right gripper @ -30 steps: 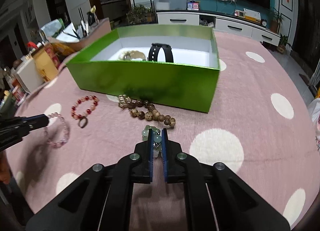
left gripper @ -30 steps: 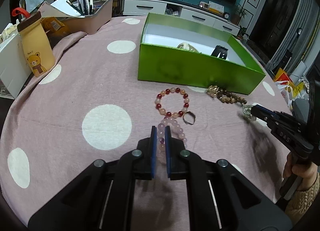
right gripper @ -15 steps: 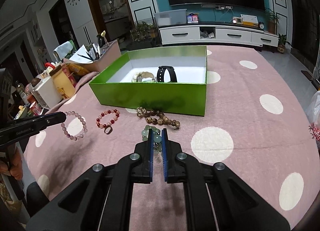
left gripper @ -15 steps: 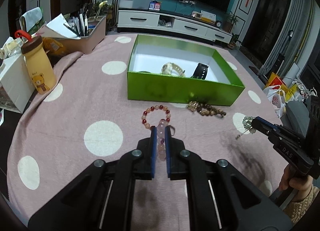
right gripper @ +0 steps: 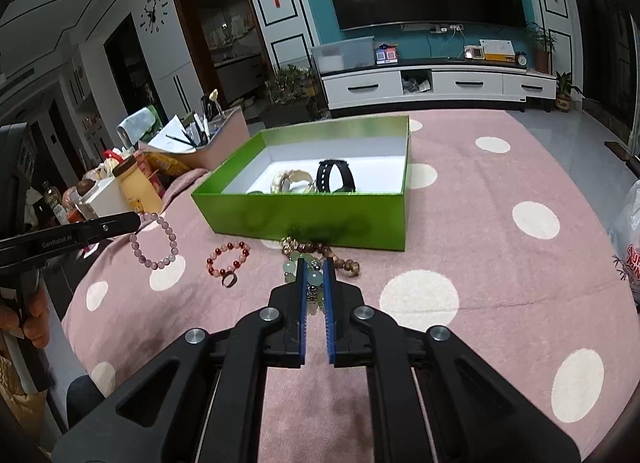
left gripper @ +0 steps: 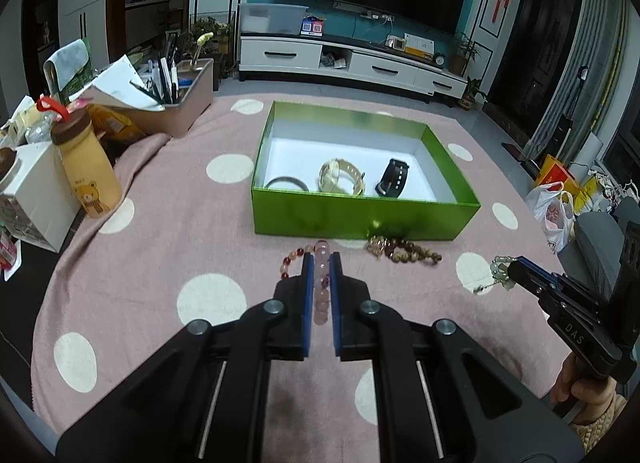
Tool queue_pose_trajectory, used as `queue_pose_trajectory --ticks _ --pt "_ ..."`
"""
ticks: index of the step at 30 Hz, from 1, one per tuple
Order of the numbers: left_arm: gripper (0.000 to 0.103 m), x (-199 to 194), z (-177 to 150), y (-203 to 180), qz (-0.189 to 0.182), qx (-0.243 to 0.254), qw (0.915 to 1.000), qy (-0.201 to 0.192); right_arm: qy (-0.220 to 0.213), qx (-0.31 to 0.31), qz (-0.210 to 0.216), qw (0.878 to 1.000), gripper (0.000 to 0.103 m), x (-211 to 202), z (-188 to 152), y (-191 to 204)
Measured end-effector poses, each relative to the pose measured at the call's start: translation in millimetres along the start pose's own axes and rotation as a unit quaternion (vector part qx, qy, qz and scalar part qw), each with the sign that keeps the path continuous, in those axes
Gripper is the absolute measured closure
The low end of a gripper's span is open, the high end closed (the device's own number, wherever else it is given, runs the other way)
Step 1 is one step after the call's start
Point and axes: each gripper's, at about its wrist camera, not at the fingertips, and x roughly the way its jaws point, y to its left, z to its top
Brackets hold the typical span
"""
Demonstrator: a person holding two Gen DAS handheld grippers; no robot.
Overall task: Organize jewelry
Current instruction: 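Carry the pink bracelet and jade charm bracelet into the green box and release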
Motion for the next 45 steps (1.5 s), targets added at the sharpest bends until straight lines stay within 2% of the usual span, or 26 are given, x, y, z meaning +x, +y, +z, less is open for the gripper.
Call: queue_pose_trajectory --ticks 15,24,29,34,45 --pt "0.096 4.8 46.5 -26.7 -0.004 0.021 0.9994 -0.028 -0.03 -0.002 -0.001 1.0 0.096 2.6 33.7 -12.3" --pt "0.096 36.3 93.4 -33.7 -0.008 0.024 0.9992 -0.03 -0.04 0.002 -0.008 0.999 0.096 23.3 70.7 -27.6" --pt "0.096 63.3 119.4 -28.3 0.002 0.018 0.9996 -0.02 -0.039 -0.001 -0.01 0.999 0.096 39.6 91.2 -32.9" --pt "0.096 102.9 139.5 -15.9 0.025 0.004 0.9997 0.008 -0.016 0.012 -0.005 1.0 0.096 69.5 105.1 -42.7" --pt "0.096 167.1 143.5 -6.1 0.064 0.014 0.9965 0.053 0.033 0.012 -0.028 0.999 0.096 128.3 111.6 -51.5"
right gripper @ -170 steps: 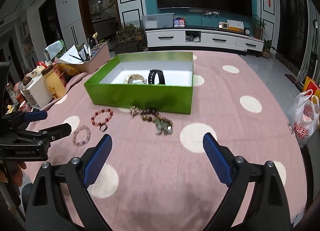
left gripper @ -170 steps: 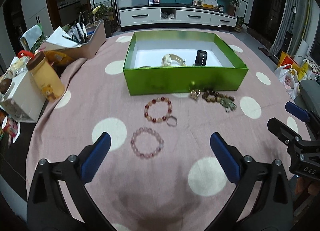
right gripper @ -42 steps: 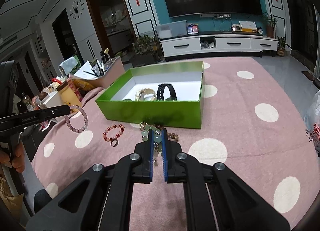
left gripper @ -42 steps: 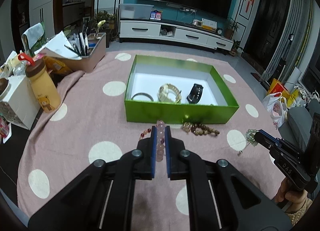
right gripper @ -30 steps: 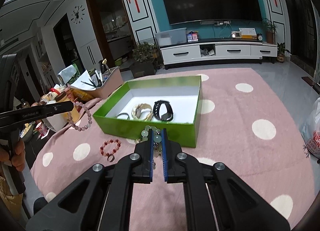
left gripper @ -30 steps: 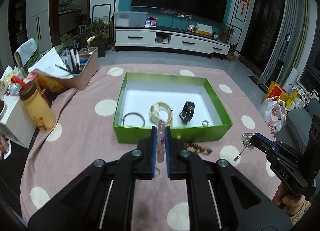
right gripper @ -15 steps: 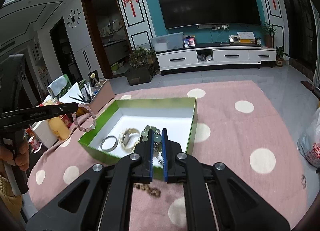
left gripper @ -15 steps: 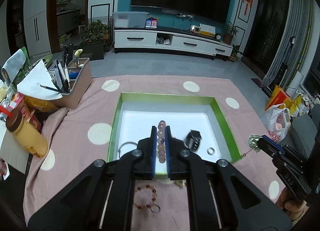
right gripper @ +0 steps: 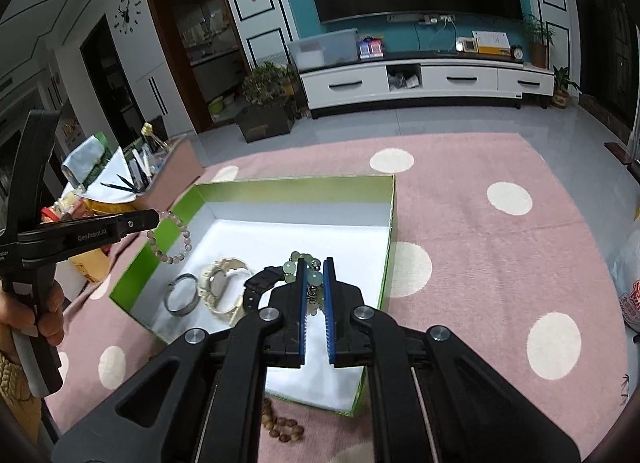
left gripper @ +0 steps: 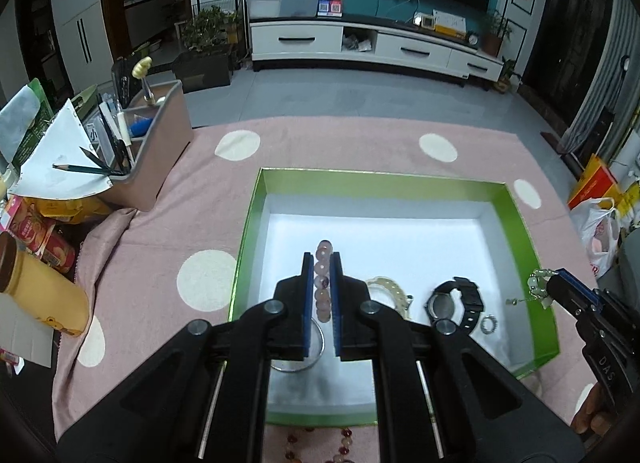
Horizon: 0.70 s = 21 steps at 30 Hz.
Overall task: Organize jewelry
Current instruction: 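Carry the pink bracelet and jade charm bracelet into the green box and release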
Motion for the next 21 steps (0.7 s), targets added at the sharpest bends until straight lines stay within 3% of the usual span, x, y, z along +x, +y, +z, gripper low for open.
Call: queue_pose_trajectory --ticks 8,10,12,15,21 --pt "0.094 18.7 -2.8 -2.3 0.0 0.007 0.9998 0.021 0.018 -0.003 -0.012 1.0 0.096 18.5 -1.4 1.1" --pt "0.078 19.1 -3.6 -3.6 0.005 0.012 0.9997 0.021 0.021 -0.003 -0.01 1.0 0.092 18.6 -1.7 1.8" --pt "0.075 16.1 -5.0 -5.4 0.004 0.014 0.9997 0.017 0.015 -0.004 -0.011 1.0 0.081 14.0 -3.0 2.6" --pt "0.06 10.2 -7.0 -5.3 0.002 0.013 0.9998 0.012 0.001 0.003 -0.01 1.0 0.063 2.1 -6.8 0.5" --pt "0.055 -16.0 -17.4 -1.0 0.0 0.013 0.9999 -0.009 -0.019 0.014 -0.008 1.0 0.062 -27.6 -21.6 -5.8"
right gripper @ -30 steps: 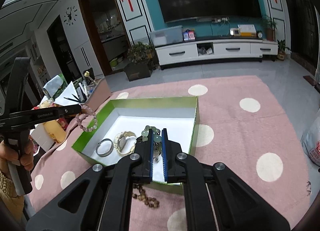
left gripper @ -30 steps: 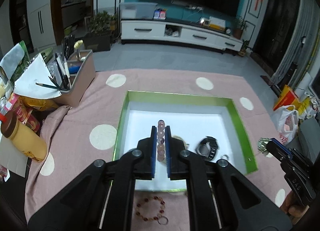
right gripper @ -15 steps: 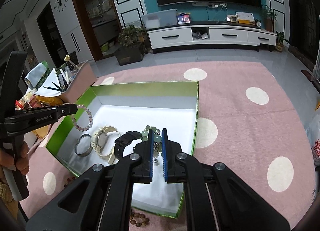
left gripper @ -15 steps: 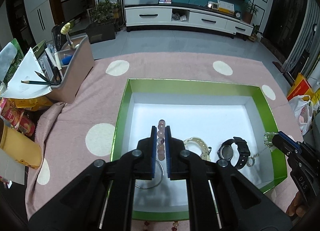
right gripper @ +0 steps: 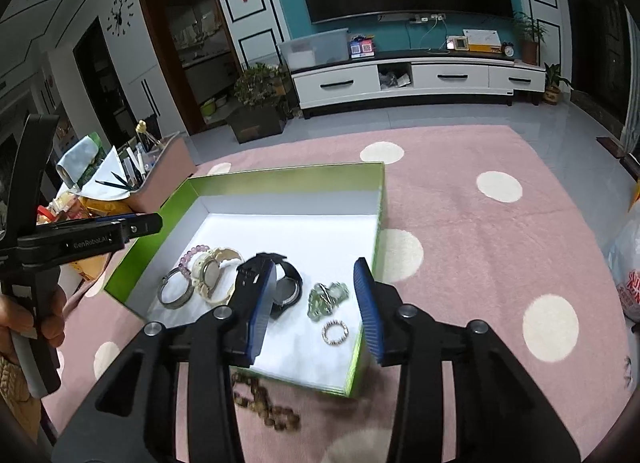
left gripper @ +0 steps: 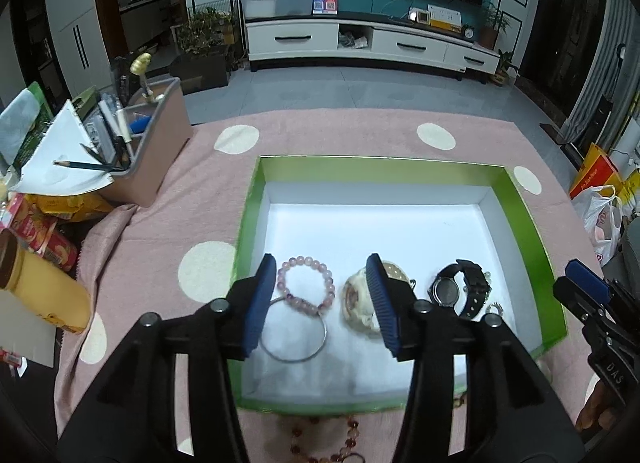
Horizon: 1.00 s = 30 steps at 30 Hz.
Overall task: Organize jewelry
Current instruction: 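Carry the pink bracelet and jade charm bracelet into the green box and release, then withdraw both tools from the green box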
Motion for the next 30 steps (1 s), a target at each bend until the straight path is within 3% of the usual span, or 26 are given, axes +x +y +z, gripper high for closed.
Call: queue_pose_trajectory --ticks 5,9,13,18,30 --pt "0.045 -33.3 -20.0 13.3 -0.002 -0.011 0.9995 -0.028 -0.02 0.016 0.0 1.0 0.062 -36.4 -21.4 -0.8" --pt "0.035 -56.4 -44.5 24.9 0.002 -0.023 0.999 -0.039 -0.032 0.018 -0.004 0.999 0.054 -58.1 -39.0 6.1" --pt "0.027 -73.0 -75.8 35.1 0.005 -0.027 0.9992 -0.03 -0.03 0.013 -0.001 0.999 0.052 -74.8 -58.0 16.8" --pt "0.017 -85.2 -111.9 42.0 0.003 -0.029 0.9995 -0.014 -0.015 -0.007 -0.006 1.0 0.04 -85.2 -80.0 32.9" --pt "0.014 -87.5 -164.9 45.5 -0.024 -0.055 0.9977 0.031 0.018 -0.035 0.019 0.999 0.036 -94.6 -116.6 57.3"
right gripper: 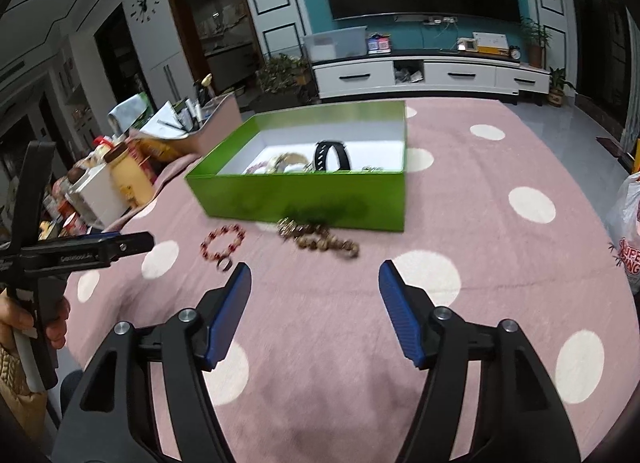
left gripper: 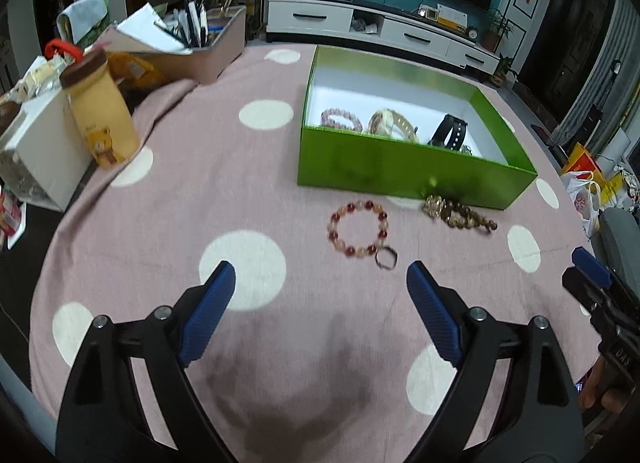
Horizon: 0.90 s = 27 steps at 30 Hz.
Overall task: Organize jewelry
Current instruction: 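Withdraw both tools from the green box, then grasp the red-and-white bead bracelet with the left tool while the right tool grasps the small dark ring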
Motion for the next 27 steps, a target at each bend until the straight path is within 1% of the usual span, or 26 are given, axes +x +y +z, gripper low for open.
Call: queue_pose_trajectory --ticks 5,13,18,21,23,24,25,27 --pt "0.014 1.1 -9.9 4.7 0.0 -0.006 1.0 0.006 0.021 -0.016 0.014 1.0 0.036 8.5 -13.2 11.1" --pt "0.014 5.0 -14.9 16.9 -0.005 -0.018 0.9998 0.009 0.063 -0.05 0.048 0.996 0.036 42.9 -24.8 38.7" --pt "0.014 8.4 -13.6 29.2 -0.005 -0.032 0.9995 0.007 0.082 -0.077 0.054 0.992 0.036 75.9 -21.9 55.8" --pt "0.014 10.5 -12.7 36.8 -0.004 -0.04 0.9992 0.007 0.088 -0.094 0.056 0.99 0.037 99.8 -12.0 68.4" --pt "0.014 12.7 -11.7 42.7 -0.003 -0.045 0.999 0.008 0.094 -0.106 0.06 0.988 0.04 113.6 -6.2 76.8" --pt "0.014 14.4 -10.9 45.6 -0.003 -0.047 0.9989 0.008 0.099 -0.113 0.058 0.987 0.045 121.1 -3.2 81.5" --pt "0.014 15.8 -10.3 47.6 -0.002 -0.049 0.9988 0.009 0.102 -0.118 0.057 0.986 0.046 126.7 -1.4 84.3" --pt "0.014 18.0 -8.8 51.0 -0.004 -0.052 0.9986 0.008 0.111 -0.122 0.055 0.985 0.052 139.3 3.5 90.3"
